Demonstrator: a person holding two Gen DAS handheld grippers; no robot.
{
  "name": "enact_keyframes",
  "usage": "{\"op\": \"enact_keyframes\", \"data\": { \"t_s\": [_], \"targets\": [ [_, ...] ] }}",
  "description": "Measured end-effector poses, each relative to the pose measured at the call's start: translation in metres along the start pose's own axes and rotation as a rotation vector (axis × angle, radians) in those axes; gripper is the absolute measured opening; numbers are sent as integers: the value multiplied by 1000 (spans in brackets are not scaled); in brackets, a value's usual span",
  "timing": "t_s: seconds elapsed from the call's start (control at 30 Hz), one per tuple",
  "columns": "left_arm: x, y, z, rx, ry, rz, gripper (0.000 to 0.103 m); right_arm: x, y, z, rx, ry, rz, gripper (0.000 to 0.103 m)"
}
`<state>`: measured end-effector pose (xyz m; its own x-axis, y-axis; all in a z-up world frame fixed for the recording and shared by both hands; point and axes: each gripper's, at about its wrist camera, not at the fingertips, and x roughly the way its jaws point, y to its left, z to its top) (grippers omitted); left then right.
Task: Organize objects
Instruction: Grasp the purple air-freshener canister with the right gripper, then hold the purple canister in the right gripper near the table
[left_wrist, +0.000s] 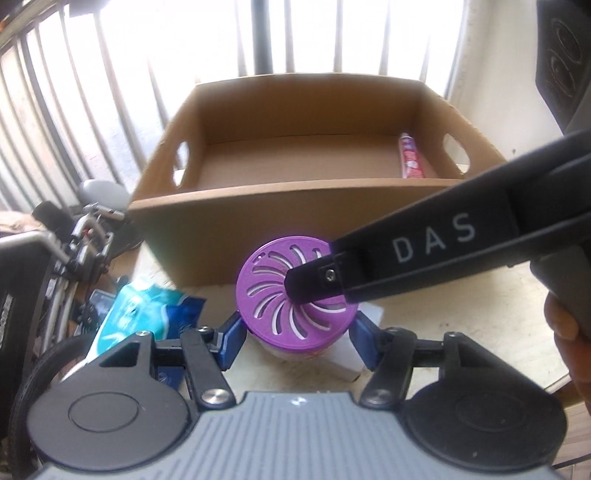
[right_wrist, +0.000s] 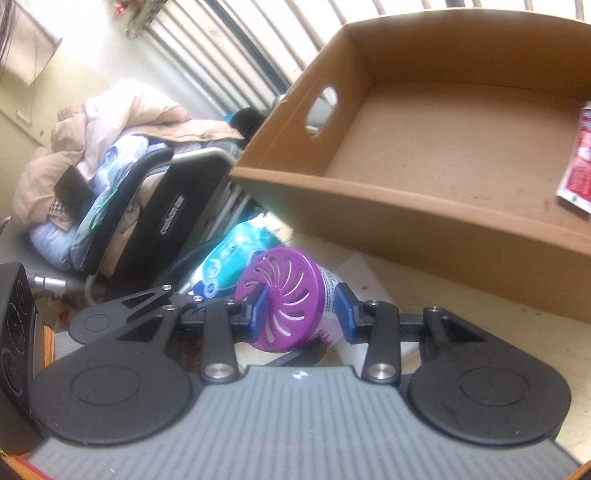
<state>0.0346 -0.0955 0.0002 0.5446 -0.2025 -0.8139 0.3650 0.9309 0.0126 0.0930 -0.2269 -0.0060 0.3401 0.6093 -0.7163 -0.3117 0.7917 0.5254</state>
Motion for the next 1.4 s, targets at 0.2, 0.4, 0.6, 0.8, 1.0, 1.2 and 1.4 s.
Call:
{"op": "enact_keyframes", "data": {
  "t_s": [0.2,0.4,0.6,0.8,1.0,1.2,1.4],
  "targets": [
    [22,-11,2,40,19,-22,63,6,-28,-3,71,-4,-12,38],
    [35,-8,0,63,18,-16,63,9,-39,-5,111,-4,14,38],
    [46,-9,-1,89,31,-15,68,10,-37,-5,108,4,18,38],
    [56,-9,-1,88,27,-16,68,10,-39,-4,117,12,30,38],
    [57,-6,0,64,25,-21,67,9,-43,-5,138,18,45,39],
    [55,-5,-4,45,33,-24,66,10,-40,-8,127,41,43,42],
    [57,-6,-6,58,23,-18,67,13,-44,-7,149,49,57,45]
  ]
}}
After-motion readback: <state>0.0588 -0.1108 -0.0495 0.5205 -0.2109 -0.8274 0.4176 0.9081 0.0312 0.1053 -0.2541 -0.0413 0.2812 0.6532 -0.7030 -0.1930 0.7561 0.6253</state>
